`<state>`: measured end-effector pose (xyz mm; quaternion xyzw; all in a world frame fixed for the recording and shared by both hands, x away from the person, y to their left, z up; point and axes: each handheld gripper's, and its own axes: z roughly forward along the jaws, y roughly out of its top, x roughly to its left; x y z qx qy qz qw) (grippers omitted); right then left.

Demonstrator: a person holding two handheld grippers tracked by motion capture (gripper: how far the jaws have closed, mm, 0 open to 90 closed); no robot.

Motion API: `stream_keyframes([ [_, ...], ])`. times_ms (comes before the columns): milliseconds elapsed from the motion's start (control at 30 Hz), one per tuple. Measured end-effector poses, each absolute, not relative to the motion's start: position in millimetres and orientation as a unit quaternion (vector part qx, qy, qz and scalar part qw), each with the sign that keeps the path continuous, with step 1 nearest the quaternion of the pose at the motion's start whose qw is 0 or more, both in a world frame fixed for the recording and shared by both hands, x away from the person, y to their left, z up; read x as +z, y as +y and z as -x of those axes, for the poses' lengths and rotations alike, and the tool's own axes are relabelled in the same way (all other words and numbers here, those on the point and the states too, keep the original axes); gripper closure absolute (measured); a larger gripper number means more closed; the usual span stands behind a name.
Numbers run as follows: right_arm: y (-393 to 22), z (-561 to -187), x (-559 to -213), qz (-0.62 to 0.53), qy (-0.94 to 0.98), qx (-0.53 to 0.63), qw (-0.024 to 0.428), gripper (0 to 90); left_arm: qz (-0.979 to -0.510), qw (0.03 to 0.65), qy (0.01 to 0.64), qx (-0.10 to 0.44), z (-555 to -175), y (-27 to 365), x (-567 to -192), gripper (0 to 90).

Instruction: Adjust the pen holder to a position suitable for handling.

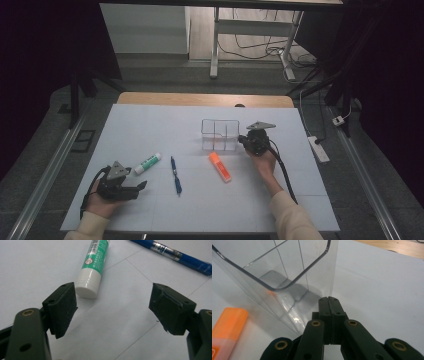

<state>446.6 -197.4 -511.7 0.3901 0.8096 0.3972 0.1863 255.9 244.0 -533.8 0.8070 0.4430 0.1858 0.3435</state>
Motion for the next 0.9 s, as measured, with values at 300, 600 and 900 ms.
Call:
stream_keyframes([
  [300, -195, -445, -510, -0.378, 0.815, 0.396, 0.19, 89.3, -0.807, 0.344, 0.443, 0.186, -256, 244, -534, 22.4],
  [600, -211, -433, -505, -0.379, 0.812, 0.399, 0.195, 89.3, -0.805, 0.347, 0.443, 0.185, -257, 245, -534, 22.4],
  [900, -245, -400, -505, -0.373, 0.814, 0.399, 0.197, 89.3, -0.806, 0.35, 0.44, 0.185, -256, 245, -533, 22.4],
])
